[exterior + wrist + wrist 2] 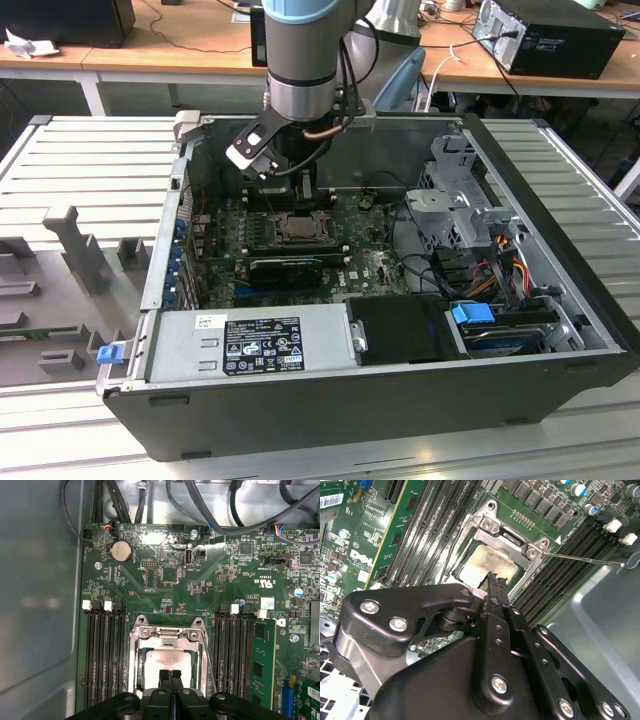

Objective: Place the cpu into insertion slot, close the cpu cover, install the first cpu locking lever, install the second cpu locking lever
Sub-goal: 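Install the first cpu locking lever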

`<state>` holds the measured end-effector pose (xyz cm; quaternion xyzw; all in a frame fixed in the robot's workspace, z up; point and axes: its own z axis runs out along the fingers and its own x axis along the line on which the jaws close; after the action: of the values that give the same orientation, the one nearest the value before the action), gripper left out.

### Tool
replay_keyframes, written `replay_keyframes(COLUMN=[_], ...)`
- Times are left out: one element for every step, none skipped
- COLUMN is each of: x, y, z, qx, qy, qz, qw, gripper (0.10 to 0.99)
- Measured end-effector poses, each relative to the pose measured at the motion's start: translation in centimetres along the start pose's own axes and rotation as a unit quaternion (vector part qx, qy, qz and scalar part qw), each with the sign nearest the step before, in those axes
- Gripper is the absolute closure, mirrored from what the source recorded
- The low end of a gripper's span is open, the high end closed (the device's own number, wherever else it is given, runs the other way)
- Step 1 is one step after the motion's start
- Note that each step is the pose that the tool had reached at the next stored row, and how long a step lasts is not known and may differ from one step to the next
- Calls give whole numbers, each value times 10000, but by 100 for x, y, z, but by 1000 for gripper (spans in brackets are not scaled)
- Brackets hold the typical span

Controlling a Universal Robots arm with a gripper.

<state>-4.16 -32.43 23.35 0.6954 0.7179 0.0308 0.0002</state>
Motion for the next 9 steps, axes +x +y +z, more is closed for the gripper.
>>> replay_keyframes(x=[1, 1, 0, 1, 2, 2, 2, 3, 3], y=[0, 1, 1, 1, 2, 2, 3, 3, 3], z=[-6, -9, -18, -27, -35, -46, -57, -66, -71], qx=[0, -1, 0, 0, 0, 0, 0, 0, 0], qy=[1, 2, -1, 1, 0, 1, 1, 1, 1], qz=[0, 0, 0, 0, 0, 0, 0, 0, 0], qw=[10000, 10000, 10000, 10000, 10000, 10000, 10000, 10000, 10000], gripper=[980, 980, 980, 980, 980, 980, 980, 980, 980])
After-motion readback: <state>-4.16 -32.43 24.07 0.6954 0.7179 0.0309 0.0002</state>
